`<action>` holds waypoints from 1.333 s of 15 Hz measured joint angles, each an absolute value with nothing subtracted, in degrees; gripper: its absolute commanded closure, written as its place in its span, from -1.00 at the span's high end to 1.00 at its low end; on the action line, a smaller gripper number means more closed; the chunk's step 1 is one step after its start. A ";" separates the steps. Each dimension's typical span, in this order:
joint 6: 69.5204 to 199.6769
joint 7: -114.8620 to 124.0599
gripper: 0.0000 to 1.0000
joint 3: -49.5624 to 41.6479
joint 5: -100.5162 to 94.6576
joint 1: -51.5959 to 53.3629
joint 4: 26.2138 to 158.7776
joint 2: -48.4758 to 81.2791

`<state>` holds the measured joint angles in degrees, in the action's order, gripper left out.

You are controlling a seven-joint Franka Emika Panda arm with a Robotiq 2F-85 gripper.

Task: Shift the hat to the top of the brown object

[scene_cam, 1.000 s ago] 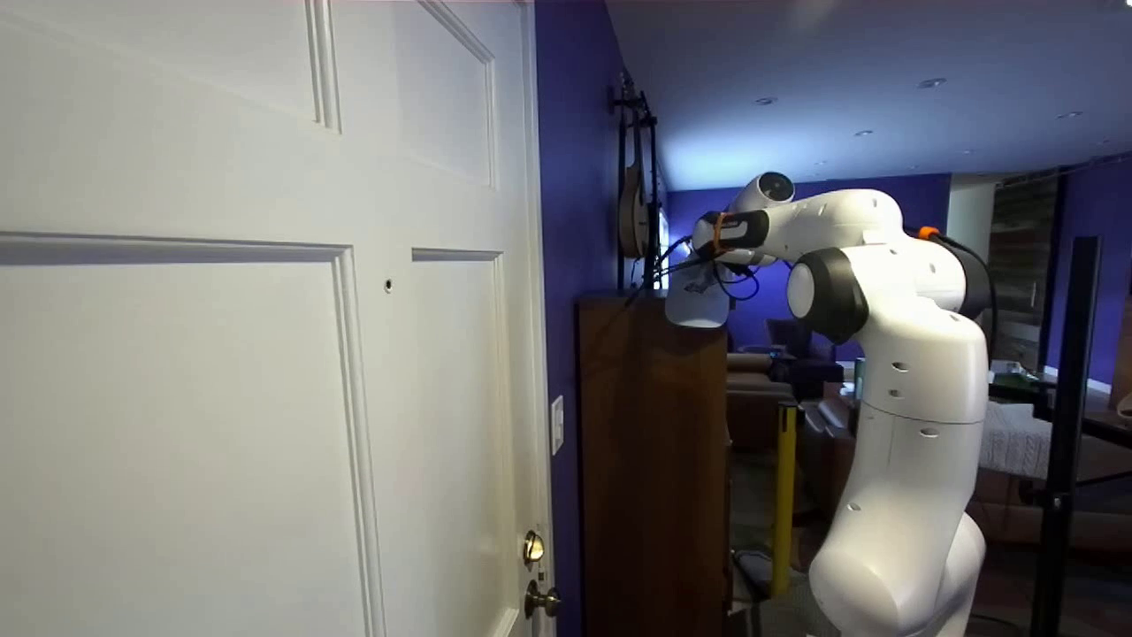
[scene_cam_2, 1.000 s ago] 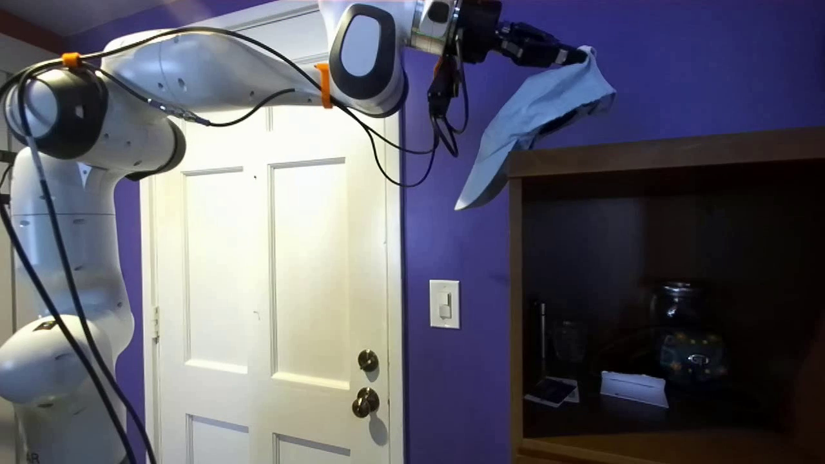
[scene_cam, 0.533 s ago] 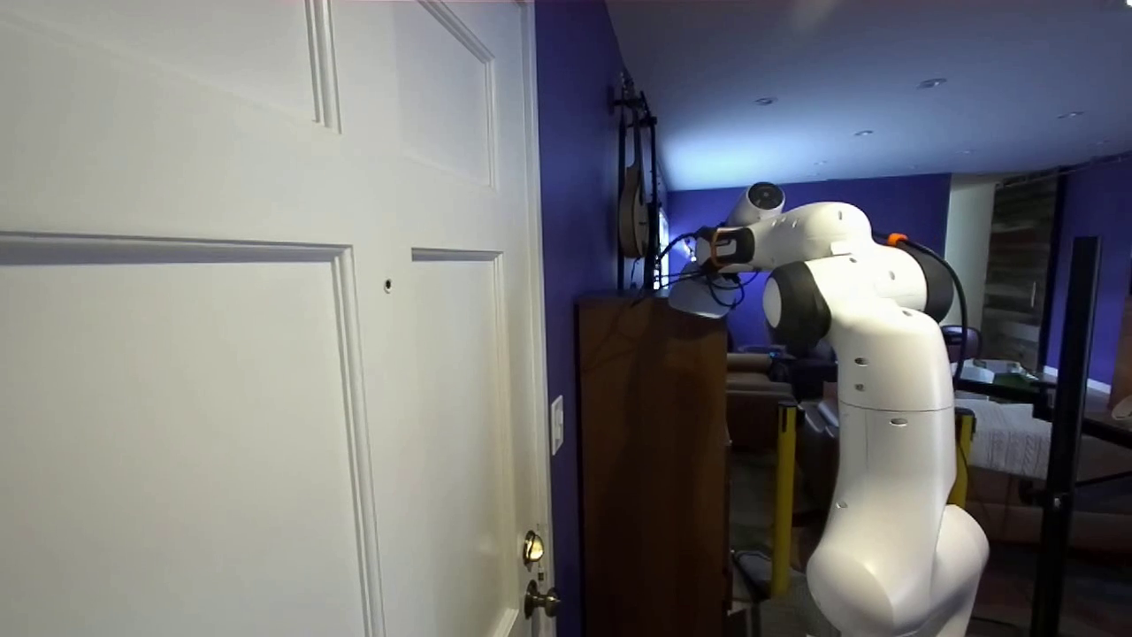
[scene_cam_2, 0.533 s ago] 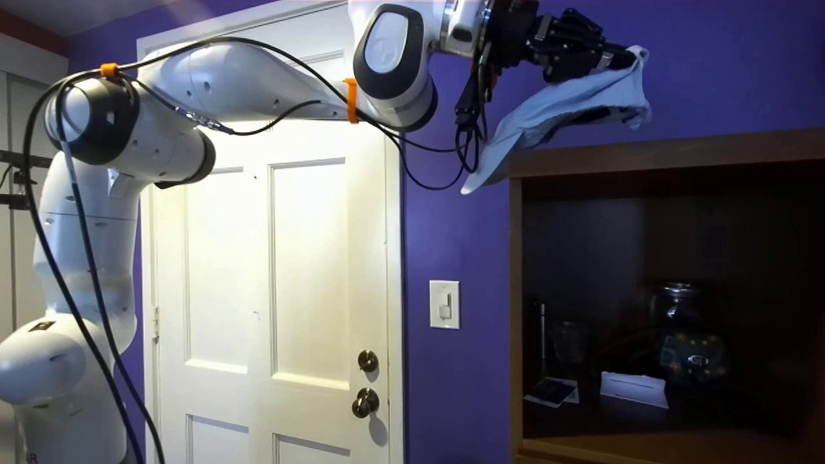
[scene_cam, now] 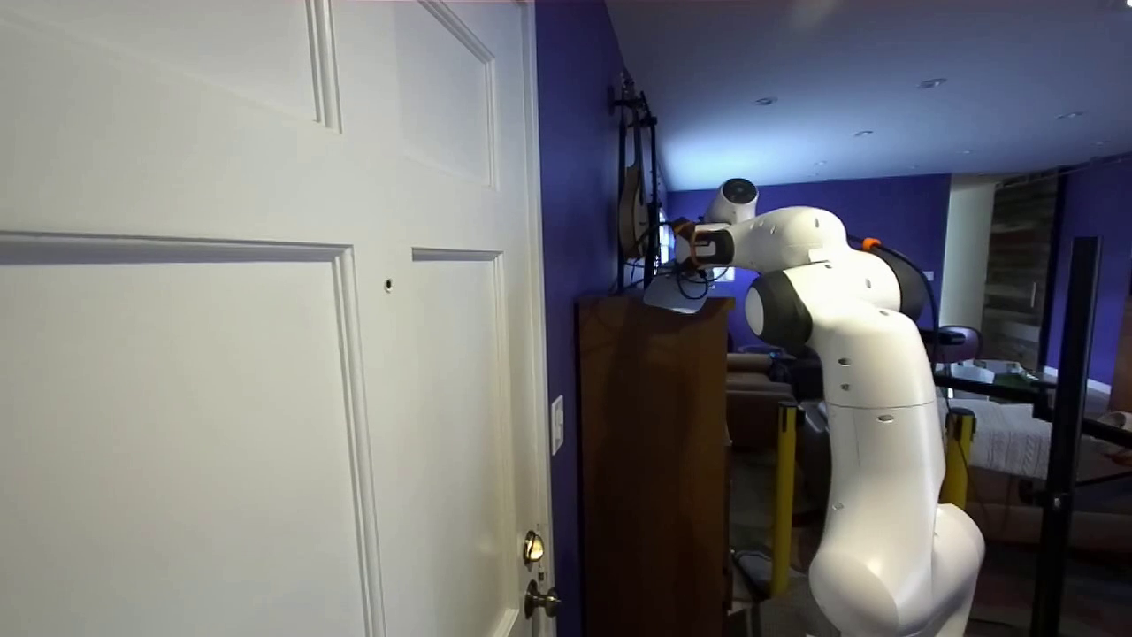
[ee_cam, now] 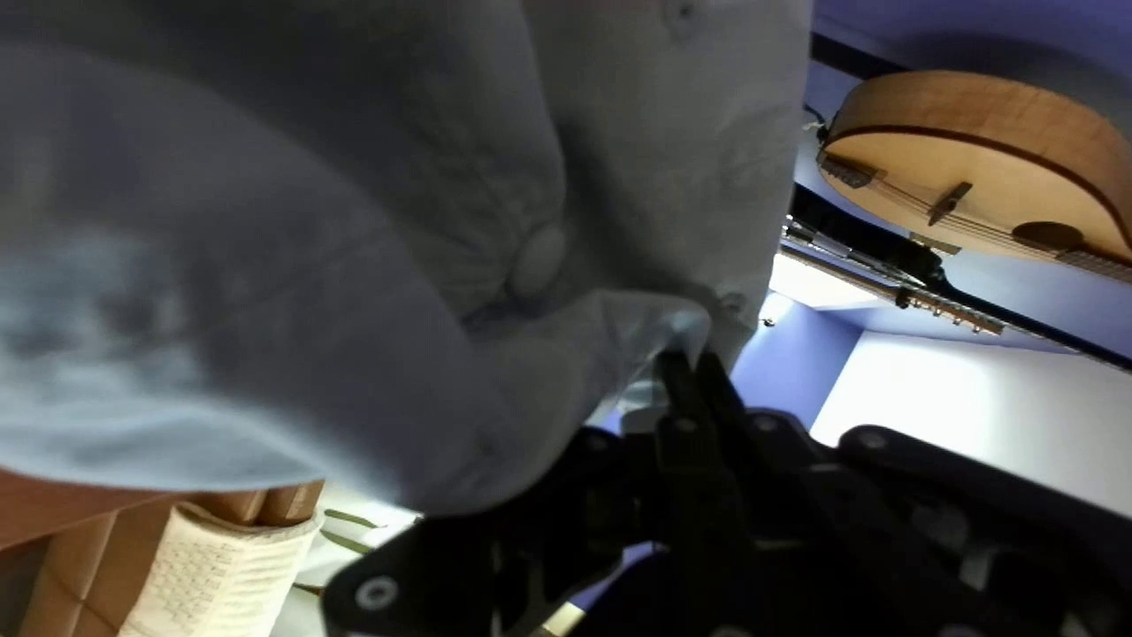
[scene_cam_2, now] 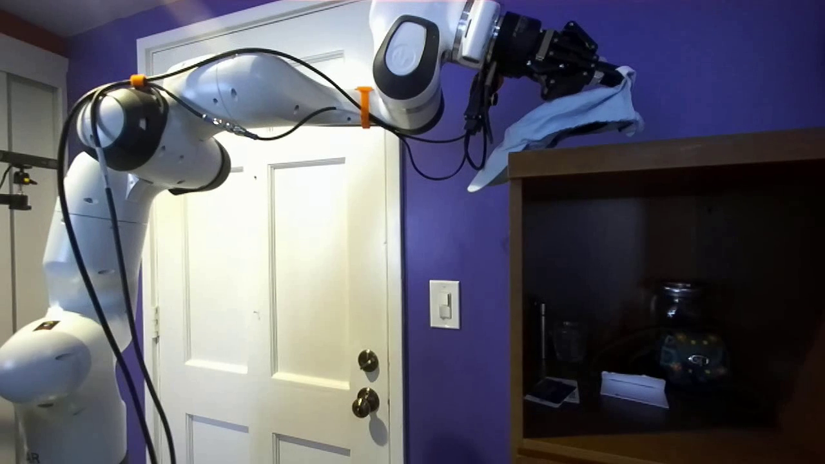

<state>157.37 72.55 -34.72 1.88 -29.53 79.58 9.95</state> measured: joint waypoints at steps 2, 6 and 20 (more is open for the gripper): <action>156.49 72.66 -0.99 -34.72 2.10 -29.76 78.69 11.26; 154.67 72.70 -0.99 -35.04 3.79 -31.26 76.62 13.93; 153.87 77.07 -0.03 -35.46 7.55 -36.29 66.17 22.57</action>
<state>153.87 77.07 -35.46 7.55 -36.29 66.17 22.57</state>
